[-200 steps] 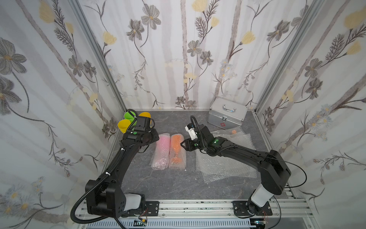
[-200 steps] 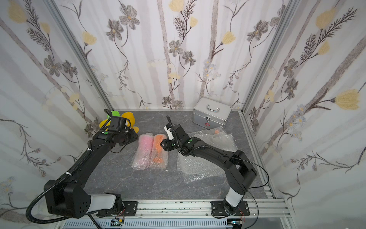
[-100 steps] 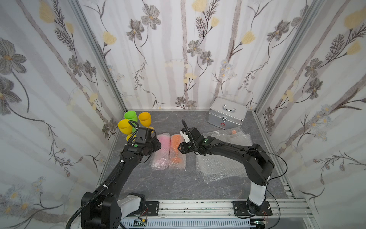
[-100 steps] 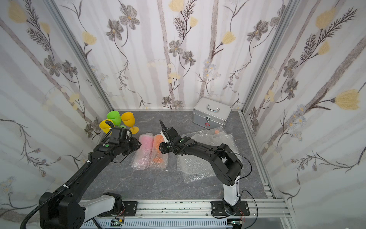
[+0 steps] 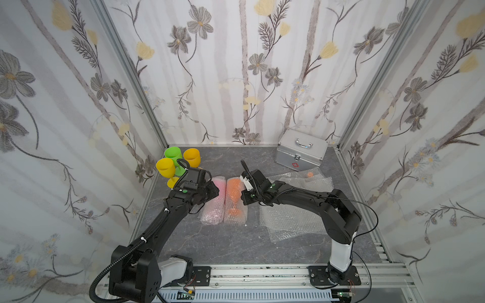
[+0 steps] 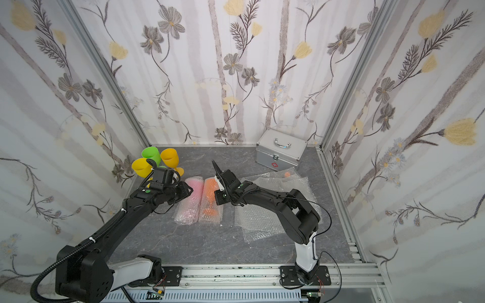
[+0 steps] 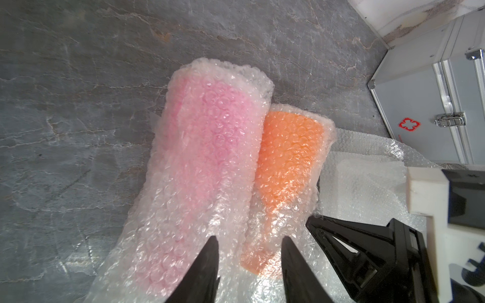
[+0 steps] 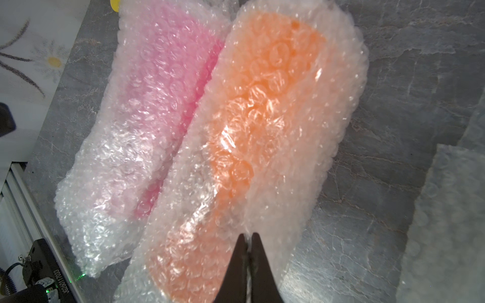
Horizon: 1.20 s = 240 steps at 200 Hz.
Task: Unpack wine glasses from bubble wrap
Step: Unwrap the bubble wrap at the center of the board.
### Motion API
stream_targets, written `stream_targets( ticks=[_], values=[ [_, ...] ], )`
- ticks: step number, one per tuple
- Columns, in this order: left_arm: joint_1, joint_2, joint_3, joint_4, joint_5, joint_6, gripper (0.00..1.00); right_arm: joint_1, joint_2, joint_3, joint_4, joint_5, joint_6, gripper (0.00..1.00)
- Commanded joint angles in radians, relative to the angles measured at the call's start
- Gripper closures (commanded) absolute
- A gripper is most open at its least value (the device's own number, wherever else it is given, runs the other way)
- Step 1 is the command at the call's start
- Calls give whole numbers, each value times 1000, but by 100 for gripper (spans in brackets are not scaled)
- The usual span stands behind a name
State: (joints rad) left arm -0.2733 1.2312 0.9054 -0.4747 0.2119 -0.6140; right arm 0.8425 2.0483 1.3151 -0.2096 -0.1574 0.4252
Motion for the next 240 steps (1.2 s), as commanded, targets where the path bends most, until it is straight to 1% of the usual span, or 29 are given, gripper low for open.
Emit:
stream_targets(
  ticks=[1,26,38,90,105,123,136,154,172,192,224,240],
  values=[
    [-27,19,19,46,16,-25,58,-8,-45,-28,48,-40,-31,98],
    [-59,25,26,84,33,-51,57,-14,-121,-77,97,-69,-63,100],
    [-72,55,31,98,39,-59,57,-15,-150,-84,99,-76,-80,100],
    [-114,74,41,143,65,-90,57,-21,-271,-133,113,-137,-149,100],
    [-119,70,33,167,85,-106,57,-20,-300,-148,115,-146,-171,100],
    [-125,66,16,210,134,-123,55,-24,-329,-171,117,-164,-204,100],
    [-130,69,4,237,177,-130,53,-27,-338,-189,116,-179,-227,100],
    [-143,76,-17,260,214,-132,52,-36,-333,-204,104,-208,-251,100],
    [-160,90,-43,269,221,-131,53,-45,-311,-226,109,-231,-264,100],
    [-181,108,-84,308,222,-152,53,-52,-278,-245,105,-231,-266,100],
    [-218,155,-127,382,216,-191,53,-55,-269,-293,107,-200,-255,100],
    [-239,189,-127,408,219,-197,50,-57,-275,-319,107,-185,-251,100]
  ],
)
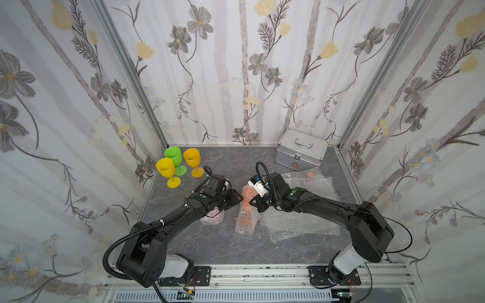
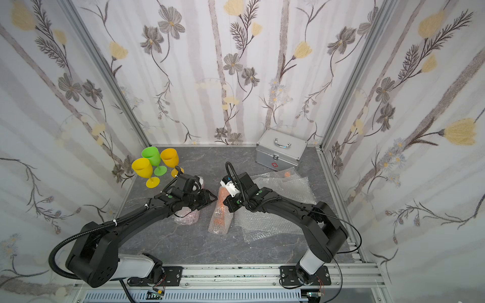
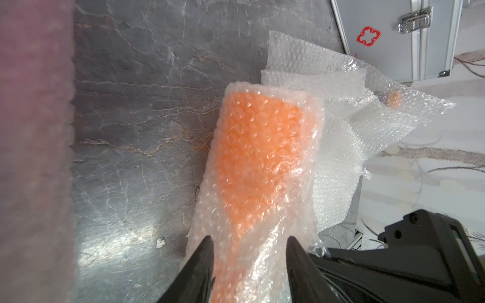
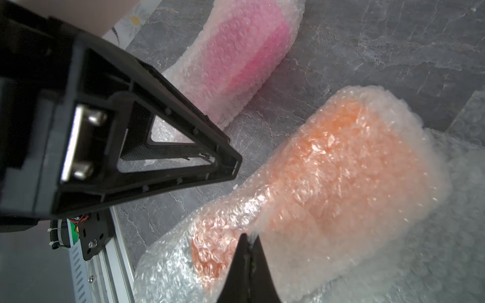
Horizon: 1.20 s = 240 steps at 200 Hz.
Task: Unpack wine glasses from bubble wrap
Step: Unwrap the bubble wrap at the center of the board.
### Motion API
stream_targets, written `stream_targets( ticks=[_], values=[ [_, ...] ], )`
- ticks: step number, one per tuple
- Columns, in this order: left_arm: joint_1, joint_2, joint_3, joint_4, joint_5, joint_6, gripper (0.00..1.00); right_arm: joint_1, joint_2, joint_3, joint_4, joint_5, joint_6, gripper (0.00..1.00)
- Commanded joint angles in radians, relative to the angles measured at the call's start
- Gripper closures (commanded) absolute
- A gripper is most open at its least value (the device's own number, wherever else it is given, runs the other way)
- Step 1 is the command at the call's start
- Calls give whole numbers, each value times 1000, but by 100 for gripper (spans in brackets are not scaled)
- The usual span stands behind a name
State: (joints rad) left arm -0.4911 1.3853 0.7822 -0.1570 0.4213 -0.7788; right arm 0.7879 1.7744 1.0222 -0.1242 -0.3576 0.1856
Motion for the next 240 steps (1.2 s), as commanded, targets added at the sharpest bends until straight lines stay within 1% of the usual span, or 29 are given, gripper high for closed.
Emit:
stream_targets(
  ticks=[1,25,49,80,82,85,104,123,159,187,213,240],
  values=[
    [-23,37,-3,91,9,-32,50,-3,-2,-28,21,16,-11,100],
    [-46,92,4,108,8,-33,47,-7,-7,-58,21,34,-8,100],
    [-62,132,16,105,0,-30,47,-7,-7,-78,17,58,-6,100],
    [-75,147,22,104,-1,-27,47,-7,-10,-90,17,78,3,100],
    [-75,149,20,105,-1,-27,47,-30,-11,-91,18,78,4,100],
    [-75,149,20,106,-1,-27,47,-38,-12,-91,19,79,5,100],
    [-78,147,13,117,3,-30,49,-44,-14,-93,24,88,15,100],
    [-81,148,8,130,7,-31,54,-45,-18,-94,31,91,23,100],
    [-86,146,7,151,1,-39,71,-45,-34,-99,48,87,36,100],
    [-87,145,9,157,1,-42,80,-47,-50,-108,58,85,47,100],
    [-87,134,9,148,-14,-42,91,-51,-66,-118,59,102,57,100],
    [-87,106,12,116,-43,-32,95,-75,-85,-136,58,134,95,100]
  ],
)
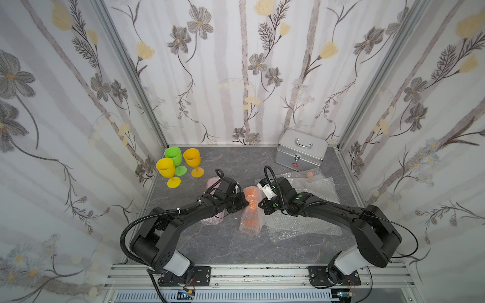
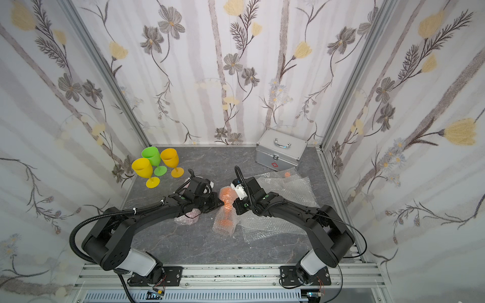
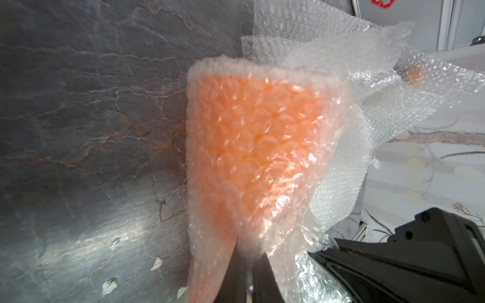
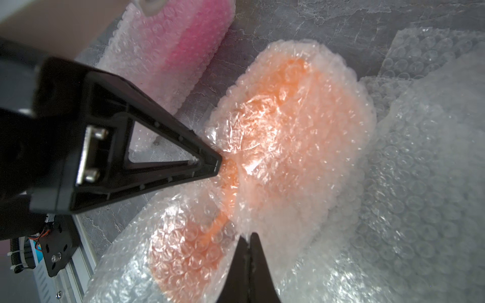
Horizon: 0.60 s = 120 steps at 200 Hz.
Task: Unpack wine glasses from bubble wrap
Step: Unwrap the bubble wrap at the center of the board.
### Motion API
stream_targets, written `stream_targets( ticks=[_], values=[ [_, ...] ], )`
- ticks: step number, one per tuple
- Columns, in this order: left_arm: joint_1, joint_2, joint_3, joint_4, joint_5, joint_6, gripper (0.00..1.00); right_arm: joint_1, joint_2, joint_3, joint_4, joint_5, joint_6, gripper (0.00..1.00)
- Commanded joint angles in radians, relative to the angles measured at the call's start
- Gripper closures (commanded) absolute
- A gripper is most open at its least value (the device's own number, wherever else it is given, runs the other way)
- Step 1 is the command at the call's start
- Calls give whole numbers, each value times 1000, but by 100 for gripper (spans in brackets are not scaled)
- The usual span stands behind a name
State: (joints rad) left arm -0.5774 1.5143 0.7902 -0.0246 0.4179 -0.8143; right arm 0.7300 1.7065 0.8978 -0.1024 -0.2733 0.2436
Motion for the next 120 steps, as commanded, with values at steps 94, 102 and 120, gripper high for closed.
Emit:
stream_targets(
  ticks=[94,102,120],
  values=[
    [-1,-68,18,-88,-65,37,96,-13,-55,-20,43,5,22,92],
    [0,-68,18,-88,-65,38,96,-1,-60,-13,44,15,10,87],
    [-1,-69,21,-86,-65,40,96,11,-57,12,40,38,-1,78]
  ],
)
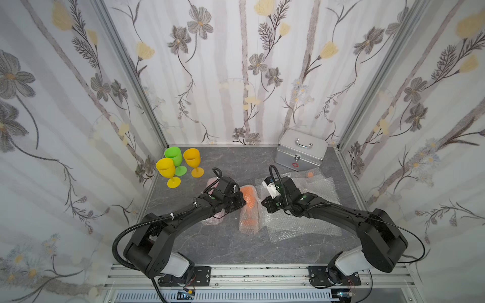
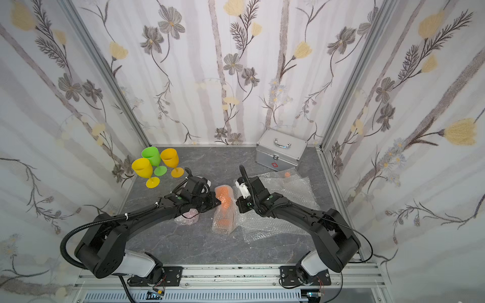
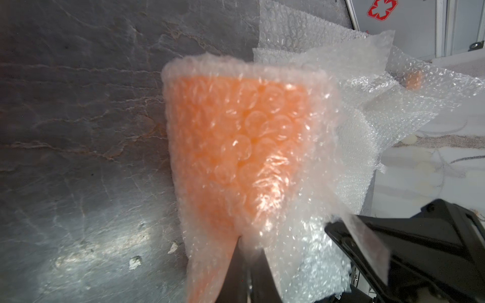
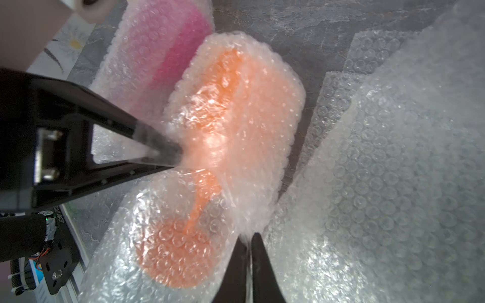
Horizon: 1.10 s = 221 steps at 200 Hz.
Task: Unpack wine glasses from bubble wrap
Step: Unwrap the bubble wrap at the center of the board.
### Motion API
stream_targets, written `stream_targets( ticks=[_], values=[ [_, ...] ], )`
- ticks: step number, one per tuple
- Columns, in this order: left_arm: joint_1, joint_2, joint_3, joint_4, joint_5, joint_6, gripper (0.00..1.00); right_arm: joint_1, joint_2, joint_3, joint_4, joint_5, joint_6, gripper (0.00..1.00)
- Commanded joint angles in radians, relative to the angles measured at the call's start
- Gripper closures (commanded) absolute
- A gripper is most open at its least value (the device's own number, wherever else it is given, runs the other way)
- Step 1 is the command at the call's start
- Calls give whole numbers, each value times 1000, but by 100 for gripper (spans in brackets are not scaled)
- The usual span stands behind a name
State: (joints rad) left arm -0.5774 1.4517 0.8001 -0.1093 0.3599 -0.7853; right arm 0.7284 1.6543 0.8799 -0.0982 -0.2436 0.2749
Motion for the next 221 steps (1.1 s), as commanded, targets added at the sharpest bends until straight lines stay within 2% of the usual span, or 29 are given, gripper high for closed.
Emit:
stream_targets(
  ticks=[1,50,89,106,141,157,172,201,221],
  values=[
    [-1,-7,11,-3,-7,11,96,12,-4,31,35,9,-33,78],
    [-1,-5,15,-4,-1,15,96,25,50,95,14,52,-75,57],
    [-1,0,22,-2,3,18,95,25,125,144,-4,96,-80,56],
    [-2,-4,20,-4,2,20,96,21,139,154,-10,112,-73,62],
    [-2,-25,6,0,-17,30,95,-2,131,141,-11,69,-57,90],
    [-2,-25,1,2,-21,32,94,-9,121,131,-10,49,-57,96],
    [1,-24,-1,0,-25,34,92,-11,101,120,-1,17,-60,100],
    [11,-21,-1,-24,-48,27,85,-14,53,98,17,-23,-60,100],
    [22,-26,7,-69,-71,27,76,-19,31,88,16,-38,-57,100]
  ],
)
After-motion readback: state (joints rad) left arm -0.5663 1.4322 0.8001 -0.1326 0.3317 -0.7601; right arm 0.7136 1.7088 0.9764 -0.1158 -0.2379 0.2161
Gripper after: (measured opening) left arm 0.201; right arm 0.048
